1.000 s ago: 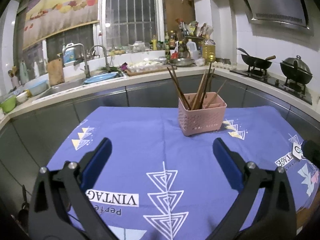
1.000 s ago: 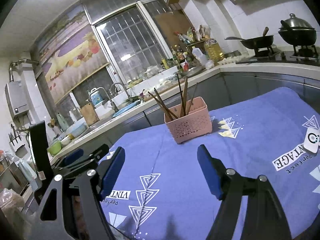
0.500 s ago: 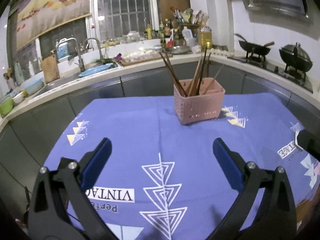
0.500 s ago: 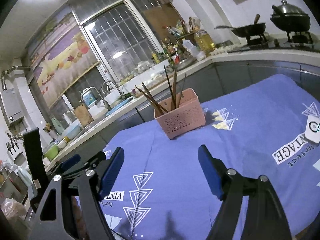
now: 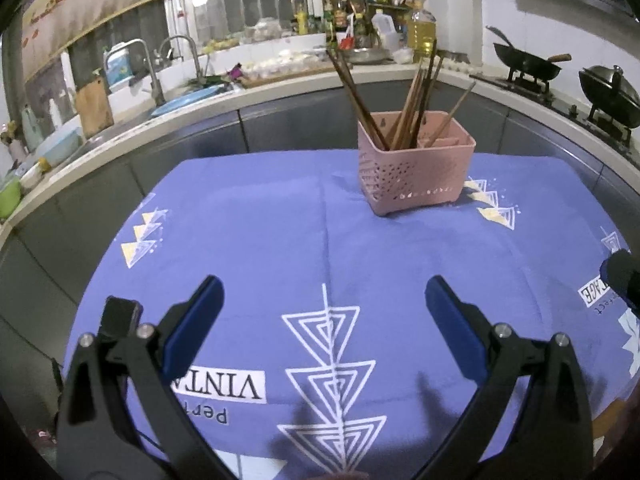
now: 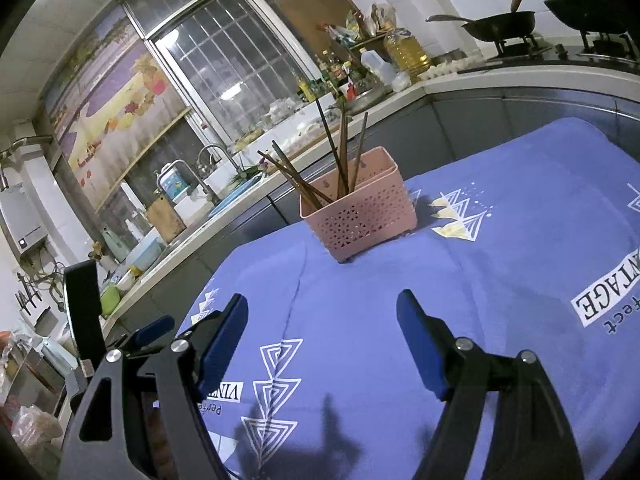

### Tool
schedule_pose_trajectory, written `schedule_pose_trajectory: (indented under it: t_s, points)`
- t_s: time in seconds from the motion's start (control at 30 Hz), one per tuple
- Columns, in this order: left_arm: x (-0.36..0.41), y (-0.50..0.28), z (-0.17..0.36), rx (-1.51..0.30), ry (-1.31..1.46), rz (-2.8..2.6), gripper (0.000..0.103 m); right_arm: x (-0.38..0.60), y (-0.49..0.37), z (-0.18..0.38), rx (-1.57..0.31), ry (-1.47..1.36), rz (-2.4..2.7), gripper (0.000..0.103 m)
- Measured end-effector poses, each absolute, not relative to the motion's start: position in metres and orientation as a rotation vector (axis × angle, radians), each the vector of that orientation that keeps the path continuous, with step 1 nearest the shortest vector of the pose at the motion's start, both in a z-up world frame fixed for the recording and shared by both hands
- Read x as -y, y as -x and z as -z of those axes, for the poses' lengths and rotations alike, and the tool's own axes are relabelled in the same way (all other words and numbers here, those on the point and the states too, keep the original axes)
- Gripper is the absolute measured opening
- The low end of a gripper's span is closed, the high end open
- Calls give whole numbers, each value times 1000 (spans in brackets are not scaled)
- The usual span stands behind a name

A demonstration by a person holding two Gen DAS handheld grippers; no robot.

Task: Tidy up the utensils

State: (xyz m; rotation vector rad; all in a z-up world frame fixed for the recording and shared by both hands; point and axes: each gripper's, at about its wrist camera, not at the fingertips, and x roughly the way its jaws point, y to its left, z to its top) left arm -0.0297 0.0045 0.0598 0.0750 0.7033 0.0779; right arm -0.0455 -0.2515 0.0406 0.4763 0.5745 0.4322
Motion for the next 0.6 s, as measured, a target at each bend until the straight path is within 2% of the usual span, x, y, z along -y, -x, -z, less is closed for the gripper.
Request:
schedule_pose_trajectory:
  t_s: [0.6]
  points:
    - [-4, 18, -50, -740, -82, -79, 97, 257, 34, -29, -607, -503, -403, 77]
